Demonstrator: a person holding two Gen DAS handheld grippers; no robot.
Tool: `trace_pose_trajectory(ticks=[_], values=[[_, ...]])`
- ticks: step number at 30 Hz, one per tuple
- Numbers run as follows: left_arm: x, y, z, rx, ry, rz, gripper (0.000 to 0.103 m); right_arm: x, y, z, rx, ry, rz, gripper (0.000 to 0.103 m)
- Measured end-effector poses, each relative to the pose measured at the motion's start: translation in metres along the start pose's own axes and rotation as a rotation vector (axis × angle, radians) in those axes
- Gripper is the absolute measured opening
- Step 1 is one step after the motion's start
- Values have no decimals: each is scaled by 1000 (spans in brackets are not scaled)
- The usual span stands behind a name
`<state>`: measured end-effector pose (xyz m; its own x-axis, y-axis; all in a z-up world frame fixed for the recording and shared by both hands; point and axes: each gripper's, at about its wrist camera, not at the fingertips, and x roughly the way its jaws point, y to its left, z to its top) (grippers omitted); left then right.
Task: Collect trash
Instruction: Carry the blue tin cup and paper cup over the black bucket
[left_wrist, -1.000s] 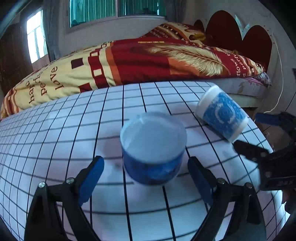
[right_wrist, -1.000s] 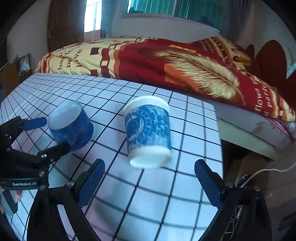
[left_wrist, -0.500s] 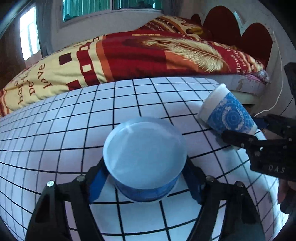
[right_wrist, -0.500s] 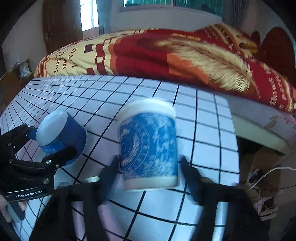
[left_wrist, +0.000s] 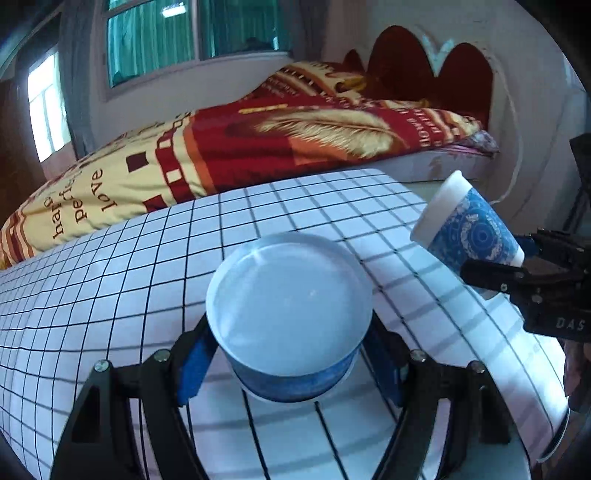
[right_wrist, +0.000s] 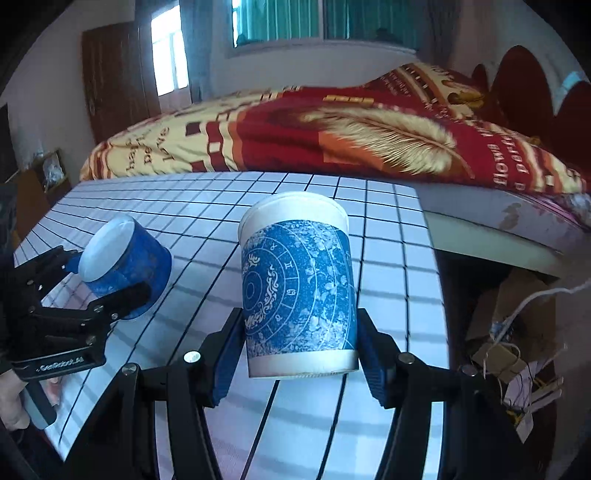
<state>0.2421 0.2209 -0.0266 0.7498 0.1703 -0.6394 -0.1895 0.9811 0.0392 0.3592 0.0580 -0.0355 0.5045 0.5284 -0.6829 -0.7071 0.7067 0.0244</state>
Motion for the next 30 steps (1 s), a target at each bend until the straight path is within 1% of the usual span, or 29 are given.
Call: trace_pose_trajectory(ticks=[2,7,11,16,23,26,30], values=[[-19,-11,-7,20,-22,-10,76,-25,4,-15,7,-16,-11,60],[-56,-34,-22,17,-50,-54,76,-80,9,-50,13,-43,-54,60],[-77,-52,-32,22,-61,-78,76,-120,4,-74,41,-69,-75,60],[-98,-74,-40,38,-79,-109,76,-161,-2,-97,63,-103,-104,60],[-116,-104,-48,73,-97,-155,76,-201,-18,-125,101,-138,-152,60],[-120,-118,-51,92,-97,-176,76,-210,-26,-136,116,-143,-177,60],[-123,-137,-53,123,-93,-198,76,-221,-42,-158,168,-153,-197,60]])
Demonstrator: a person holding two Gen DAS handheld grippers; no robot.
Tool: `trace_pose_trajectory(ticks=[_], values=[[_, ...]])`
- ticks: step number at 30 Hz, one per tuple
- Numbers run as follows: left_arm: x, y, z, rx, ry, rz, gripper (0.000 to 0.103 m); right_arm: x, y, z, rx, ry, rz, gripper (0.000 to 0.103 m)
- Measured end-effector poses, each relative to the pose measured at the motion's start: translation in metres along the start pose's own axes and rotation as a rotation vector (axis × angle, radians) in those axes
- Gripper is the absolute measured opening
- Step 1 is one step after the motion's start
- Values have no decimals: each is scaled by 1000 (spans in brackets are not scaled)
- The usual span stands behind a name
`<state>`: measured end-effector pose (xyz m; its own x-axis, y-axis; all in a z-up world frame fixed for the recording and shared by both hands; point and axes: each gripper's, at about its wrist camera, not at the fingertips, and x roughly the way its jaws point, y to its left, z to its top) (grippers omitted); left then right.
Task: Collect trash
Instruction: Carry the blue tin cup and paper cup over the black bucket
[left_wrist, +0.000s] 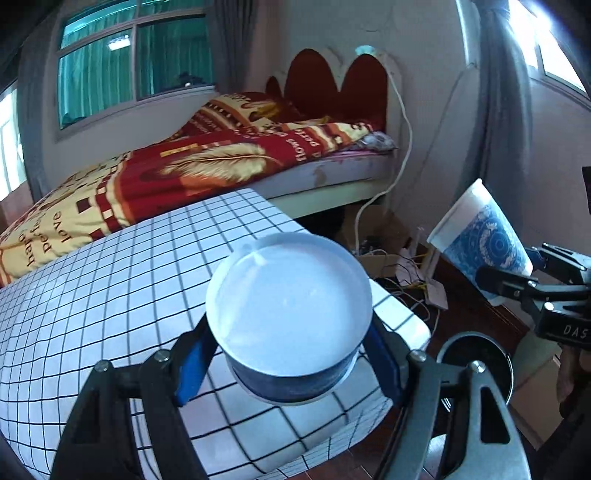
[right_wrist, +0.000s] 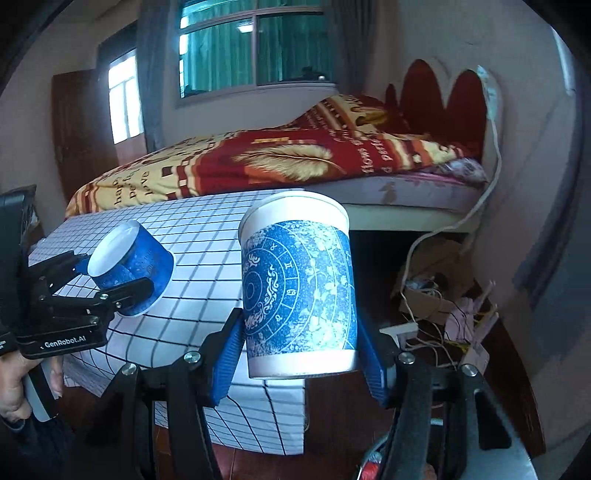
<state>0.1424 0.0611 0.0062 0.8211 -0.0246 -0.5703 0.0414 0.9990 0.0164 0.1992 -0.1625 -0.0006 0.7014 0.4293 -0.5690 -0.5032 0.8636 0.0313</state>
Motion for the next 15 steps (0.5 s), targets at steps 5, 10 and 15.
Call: trace_pose_trajectory(ticks=[5,10,15], values=[[-2,-21,-4,27,1,-17,76,-11,-24,-16,50,6,-24,60],[3,-50,-7,50,8,-56,76,-23,-41,-25,68,4,-57,60],[7,-80,-7,87,14,-103,76,-33,-60,-36,94,8,-96,60]])
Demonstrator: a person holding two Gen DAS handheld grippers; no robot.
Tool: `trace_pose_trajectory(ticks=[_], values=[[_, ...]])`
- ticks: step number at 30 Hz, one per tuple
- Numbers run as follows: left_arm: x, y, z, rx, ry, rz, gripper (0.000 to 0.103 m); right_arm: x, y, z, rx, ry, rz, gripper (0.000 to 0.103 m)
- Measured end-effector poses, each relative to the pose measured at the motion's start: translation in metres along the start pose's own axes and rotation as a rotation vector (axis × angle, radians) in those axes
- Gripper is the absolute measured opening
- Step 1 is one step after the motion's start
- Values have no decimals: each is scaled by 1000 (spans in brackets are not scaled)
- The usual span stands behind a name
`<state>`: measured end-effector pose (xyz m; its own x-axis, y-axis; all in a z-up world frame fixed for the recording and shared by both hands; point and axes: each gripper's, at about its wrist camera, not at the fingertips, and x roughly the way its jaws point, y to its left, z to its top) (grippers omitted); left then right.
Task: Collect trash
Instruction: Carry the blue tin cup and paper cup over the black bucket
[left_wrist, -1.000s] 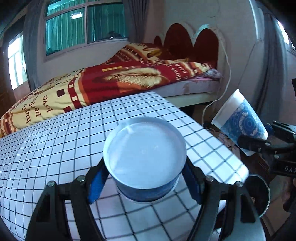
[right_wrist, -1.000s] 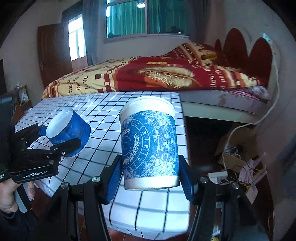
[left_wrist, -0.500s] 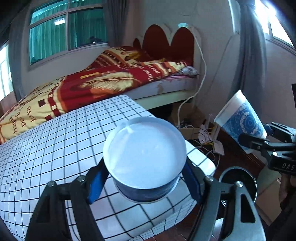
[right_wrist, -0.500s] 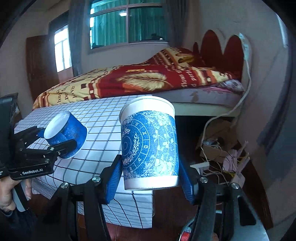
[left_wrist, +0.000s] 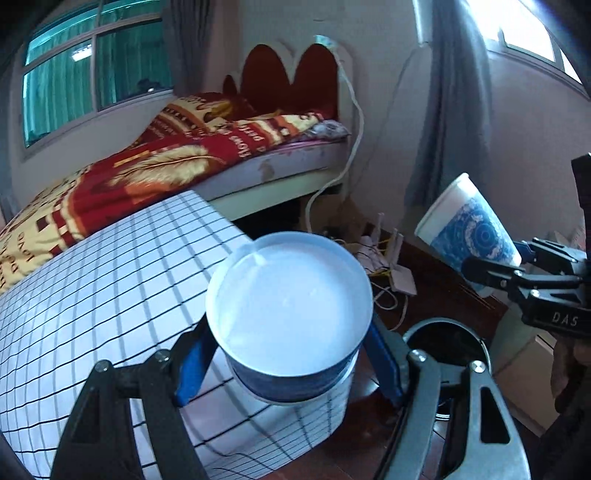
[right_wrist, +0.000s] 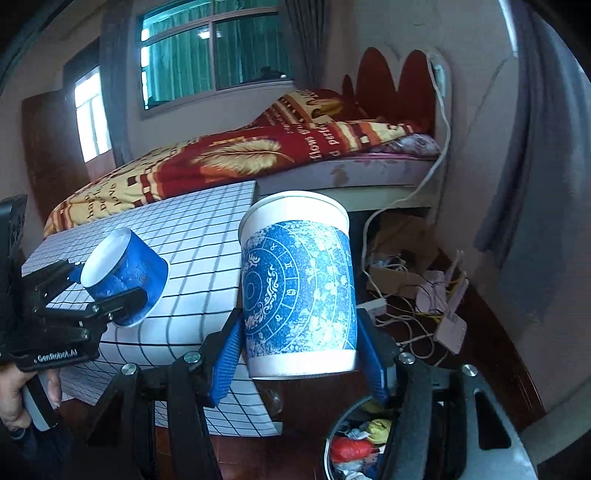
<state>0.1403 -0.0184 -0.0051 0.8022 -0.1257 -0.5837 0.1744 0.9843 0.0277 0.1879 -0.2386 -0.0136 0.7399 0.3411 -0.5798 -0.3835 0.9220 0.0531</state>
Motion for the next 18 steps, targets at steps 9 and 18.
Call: trace_pose_trajectory(ticks=[9,18], values=[[11,-43,3,48,10,-76,76,-16,-46,-25,59,18,-72,60],[29,-87,0,93,32,-149,76,-31,-88,-55,117,48,-140,60]])
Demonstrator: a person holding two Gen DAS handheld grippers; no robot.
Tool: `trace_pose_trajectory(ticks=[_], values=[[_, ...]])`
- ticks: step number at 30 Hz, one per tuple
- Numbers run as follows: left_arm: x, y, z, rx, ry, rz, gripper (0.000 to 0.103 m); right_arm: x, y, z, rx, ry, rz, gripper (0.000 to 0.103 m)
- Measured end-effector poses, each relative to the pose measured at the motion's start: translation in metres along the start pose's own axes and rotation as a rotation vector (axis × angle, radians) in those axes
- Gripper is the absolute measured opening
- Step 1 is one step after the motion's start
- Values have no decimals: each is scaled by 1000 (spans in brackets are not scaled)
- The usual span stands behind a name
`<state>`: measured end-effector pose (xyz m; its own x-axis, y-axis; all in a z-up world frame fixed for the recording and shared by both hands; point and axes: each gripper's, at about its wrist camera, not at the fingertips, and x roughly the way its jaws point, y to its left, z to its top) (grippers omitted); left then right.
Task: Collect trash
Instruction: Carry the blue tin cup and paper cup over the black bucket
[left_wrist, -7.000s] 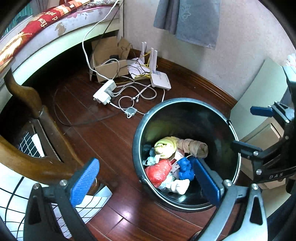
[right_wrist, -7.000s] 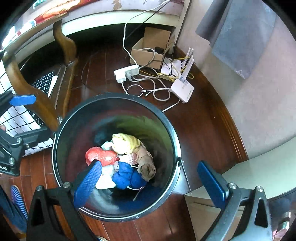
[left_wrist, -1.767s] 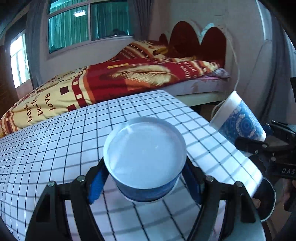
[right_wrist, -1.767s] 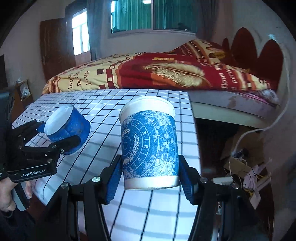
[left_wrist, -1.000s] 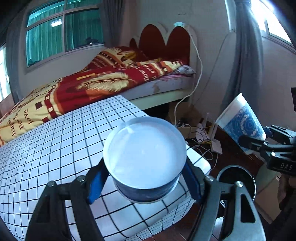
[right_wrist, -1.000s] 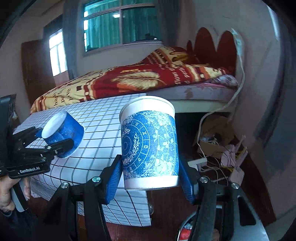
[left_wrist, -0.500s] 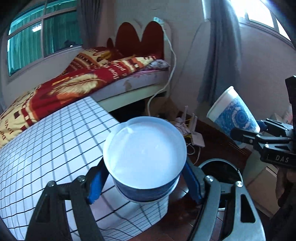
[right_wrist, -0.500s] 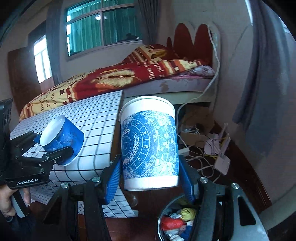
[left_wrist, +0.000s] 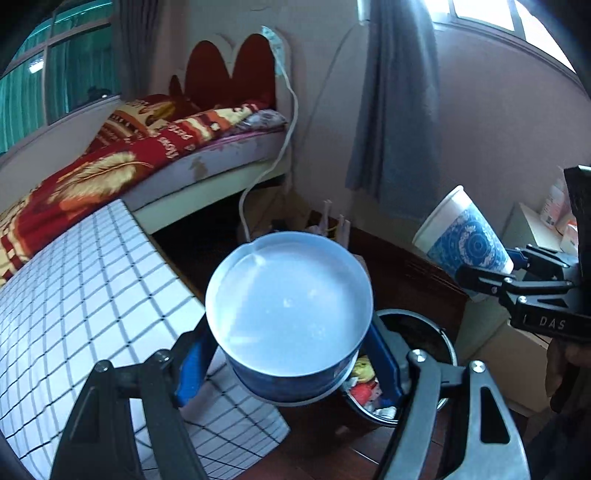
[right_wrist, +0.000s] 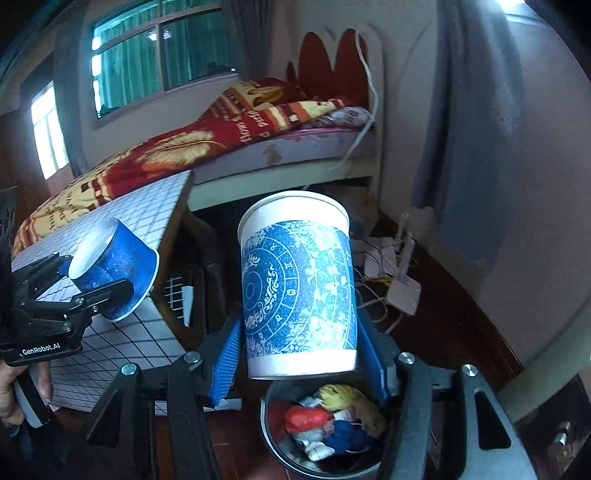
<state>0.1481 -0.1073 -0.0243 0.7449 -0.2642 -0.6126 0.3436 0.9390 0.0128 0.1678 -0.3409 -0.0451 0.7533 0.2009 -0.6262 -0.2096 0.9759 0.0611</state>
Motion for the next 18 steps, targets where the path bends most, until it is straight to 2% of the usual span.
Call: trace_pose_trajectory(ticks=[11,18], values=[[25,-44,-5,44,38,-81,76,-5,-49,-28,44,41,-73,60],[48,-65,-18,65,95,-125,76,1,-74,-49,64,90,-103,60]])
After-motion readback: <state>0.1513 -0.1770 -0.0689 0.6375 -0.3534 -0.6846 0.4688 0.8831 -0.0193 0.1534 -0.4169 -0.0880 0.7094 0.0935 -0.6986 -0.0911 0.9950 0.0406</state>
